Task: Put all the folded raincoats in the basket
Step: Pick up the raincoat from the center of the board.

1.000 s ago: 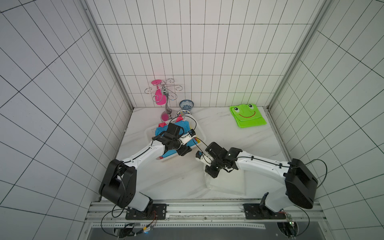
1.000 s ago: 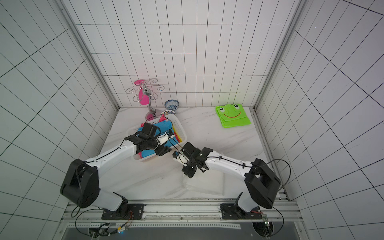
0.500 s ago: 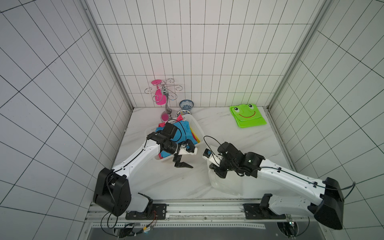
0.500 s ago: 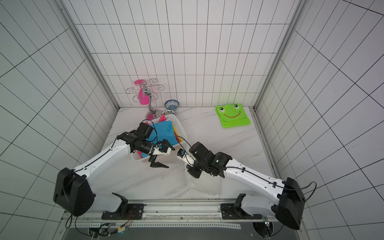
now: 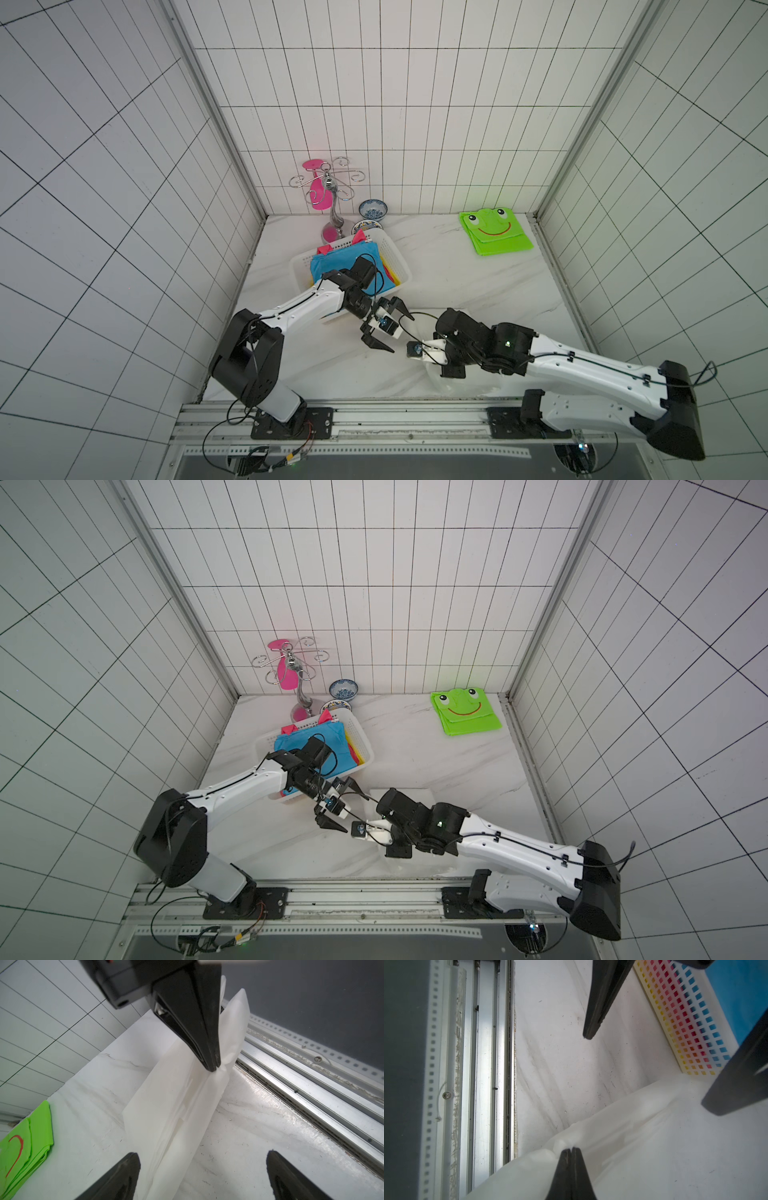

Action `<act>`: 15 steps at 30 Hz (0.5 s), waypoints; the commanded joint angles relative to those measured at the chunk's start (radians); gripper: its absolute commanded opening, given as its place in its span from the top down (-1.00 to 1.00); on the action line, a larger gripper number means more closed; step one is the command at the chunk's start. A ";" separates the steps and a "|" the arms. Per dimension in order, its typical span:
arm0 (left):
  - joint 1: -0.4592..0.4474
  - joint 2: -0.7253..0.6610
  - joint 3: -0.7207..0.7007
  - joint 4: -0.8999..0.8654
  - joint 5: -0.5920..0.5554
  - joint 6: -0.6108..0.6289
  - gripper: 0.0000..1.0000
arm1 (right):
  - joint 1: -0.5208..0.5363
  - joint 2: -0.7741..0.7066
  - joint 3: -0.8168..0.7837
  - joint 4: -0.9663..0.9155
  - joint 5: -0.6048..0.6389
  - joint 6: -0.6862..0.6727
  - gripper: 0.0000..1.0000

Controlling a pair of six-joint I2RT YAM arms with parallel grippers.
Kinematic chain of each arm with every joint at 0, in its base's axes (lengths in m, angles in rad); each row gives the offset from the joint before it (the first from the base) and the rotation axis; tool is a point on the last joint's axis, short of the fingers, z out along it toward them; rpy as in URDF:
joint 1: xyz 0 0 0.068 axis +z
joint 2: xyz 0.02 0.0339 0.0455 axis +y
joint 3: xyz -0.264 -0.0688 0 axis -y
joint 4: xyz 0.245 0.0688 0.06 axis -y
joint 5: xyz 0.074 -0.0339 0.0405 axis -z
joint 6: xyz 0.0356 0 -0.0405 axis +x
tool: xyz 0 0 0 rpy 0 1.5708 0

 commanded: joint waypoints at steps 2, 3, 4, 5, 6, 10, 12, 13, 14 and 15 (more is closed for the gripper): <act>-0.060 0.007 -0.046 0.162 -0.046 -0.069 -0.95 | 0.019 0.011 -0.024 -0.045 0.076 -0.055 1.00; -0.070 0.014 -0.053 0.196 -0.053 -0.088 -0.95 | 0.026 0.009 -0.025 -0.041 0.082 -0.054 1.00; -0.079 0.021 -0.056 0.210 -0.060 -0.092 -0.95 | 0.031 0.005 -0.029 -0.033 0.090 -0.052 1.00; -0.088 0.028 -0.056 0.217 -0.064 -0.095 -0.95 | 0.035 -0.003 -0.033 -0.023 0.096 -0.050 1.00; -0.095 0.035 -0.055 0.234 -0.066 -0.109 -0.95 | 0.041 -0.012 -0.040 -0.013 0.103 -0.051 1.00; -0.108 0.066 -0.039 0.318 -0.039 -0.225 -0.95 | 0.067 -0.047 -0.071 0.020 0.132 -0.065 1.00; -0.112 0.083 -0.024 0.322 -0.040 -0.241 -0.95 | 0.079 -0.064 -0.086 0.036 0.155 -0.068 1.00; -0.112 0.090 -0.019 0.322 -0.050 -0.239 -0.95 | 0.084 -0.072 -0.091 0.039 0.157 -0.066 1.00; -0.112 0.096 -0.017 0.321 -0.061 -0.233 -0.94 | 0.086 -0.078 -0.094 0.043 0.162 -0.064 1.00; -0.113 0.102 -0.015 0.322 -0.072 -0.222 -0.94 | 0.088 -0.089 -0.096 0.045 0.166 -0.060 1.00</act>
